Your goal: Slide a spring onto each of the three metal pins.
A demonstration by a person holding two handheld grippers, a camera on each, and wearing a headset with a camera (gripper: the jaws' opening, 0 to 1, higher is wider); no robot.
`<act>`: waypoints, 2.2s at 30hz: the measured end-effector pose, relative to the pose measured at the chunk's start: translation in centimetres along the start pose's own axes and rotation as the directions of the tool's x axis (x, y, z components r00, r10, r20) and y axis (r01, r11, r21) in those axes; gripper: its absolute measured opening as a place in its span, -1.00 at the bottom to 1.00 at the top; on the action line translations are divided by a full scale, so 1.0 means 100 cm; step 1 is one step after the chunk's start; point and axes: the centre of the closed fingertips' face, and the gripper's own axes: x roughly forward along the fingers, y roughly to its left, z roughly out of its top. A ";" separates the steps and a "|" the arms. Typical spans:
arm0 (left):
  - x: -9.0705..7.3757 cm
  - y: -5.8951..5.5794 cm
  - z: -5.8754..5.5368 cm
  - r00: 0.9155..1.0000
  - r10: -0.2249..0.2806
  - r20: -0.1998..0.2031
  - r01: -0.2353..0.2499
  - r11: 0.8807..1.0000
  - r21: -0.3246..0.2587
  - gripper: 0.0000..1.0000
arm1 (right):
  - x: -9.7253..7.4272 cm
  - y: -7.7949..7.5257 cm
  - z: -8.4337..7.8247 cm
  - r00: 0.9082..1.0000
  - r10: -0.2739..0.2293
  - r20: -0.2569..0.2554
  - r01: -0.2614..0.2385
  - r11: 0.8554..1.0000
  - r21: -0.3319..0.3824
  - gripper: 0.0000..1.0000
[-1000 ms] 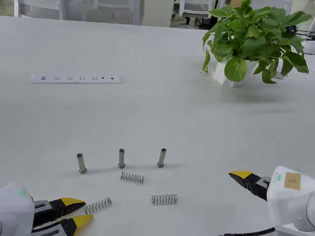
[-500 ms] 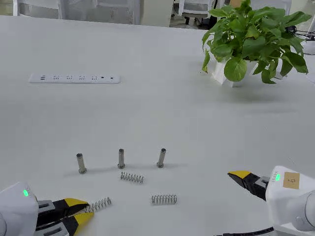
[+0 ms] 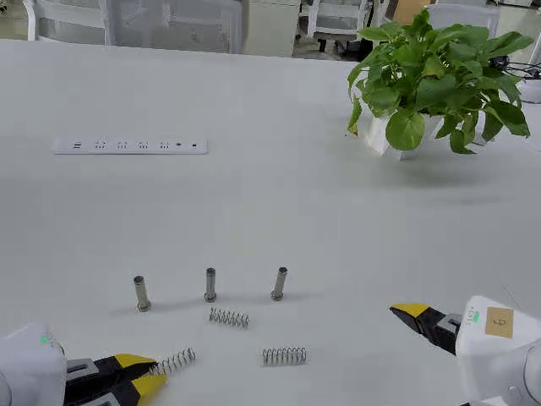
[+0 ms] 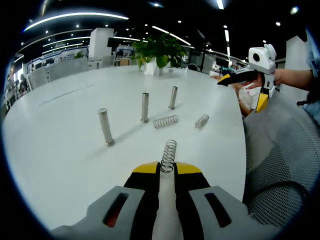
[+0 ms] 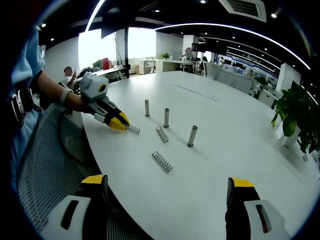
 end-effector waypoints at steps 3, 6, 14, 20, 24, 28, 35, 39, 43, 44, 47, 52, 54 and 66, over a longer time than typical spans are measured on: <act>-0.002 -0.002 0.007 1.000 -0.002 0.014 0.002 1.000 0.000 -0.86 | 0.001 0.000 0.001 1.000 0.002 0.001 -0.002 1.000 -0.004 0.98; -0.003 -0.006 0.016 0.999 -0.009 0.032 0.008 1.000 0.002 -0.86 | 0.001 0.001 0.003 1.000 0.005 0.004 -0.005 1.000 -0.007 0.98; -0.007 -0.024 0.043 0.995 -0.065 0.077 0.062 0.997 0.041 -0.86 | 0.002 0.003 0.017 0.998 0.026 0.051 -0.027 0.999 0.025 0.98; -0.008 -0.037 0.061 0.989 -0.109 0.103 0.102 0.992 0.070 -0.86 | 0.005 0.003 0.031 0.995 0.035 0.091 -0.039 0.998 0.043 0.97; -0.008 -0.044 0.069 0.985 -0.128 0.119 0.119 0.990 0.078 -0.86 | 0.007 0.007 0.045 0.989 0.049 0.138 -0.060 0.995 0.076 0.95; -0.009 -0.053 0.076 0.980 -0.152 0.131 0.142 0.986 0.083 -0.86 | 0.009 0.011 0.057 0.982 0.073 0.174 -0.092 0.990 0.105 0.93; -0.013 -0.071 0.084 0.967 -0.213 0.137 0.199 0.974 0.105 -0.86 | 0.008 0.023 0.072 0.963 0.149 0.225 -0.185 0.972 0.148 0.72; -0.015 -0.076 0.088 0.962 -0.230 0.144 0.215 0.970 0.113 -0.86 | 0.010 0.032 0.074 0.953 0.197 0.230 -0.239 0.957 0.168 0.44; -0.015 -0.081 0.092 0.958 -0.244 0.153 0.228 0.966 0.120 -0.86 | 0.014 0.042 0.080 0.939 0.237 0.251 -0.288 0.939 0.189 0.25; -0.015 -0.082 0.092 0.957 -0.247 0.153 0.230 0.966 0.121 -0.86 | 0.014 0.044 0.081 0.936 0.246 0.252 -0.297 0.936 0.190 0.19; -0.015 -0.085 0.095 0.953 -0.256 0.160 0.239 0.964 0.119 -0.86 | 0.017 0.053 0.084 0.925 0.280 0.256 -0.332 0.924 0.188 0.07; -0.016 -0.090 0.097 0.946 -0.280 0.166 0.262 0.957 0.124 -0.86 | 0.017 0.062 0.087 0.906 0.330 0.265 -0.386 0.902 0.195 -0.20; -0.016 -0.092 0.098 0.942 -0.291 0.166 0.272 0.954 0.126 -0.86 | 0.017 0.063 0.087 0.901 0.342 0.265 -0.398 0.896 0.197 -0.32; -0.018 -0.097 0.096 0.929 -0.334 0.160 0.317 0.940 0.125 -0.87 | 0.013 0.071 0.086 0.869 0.402 0.290 -0.472 0.848 0.240 -0.60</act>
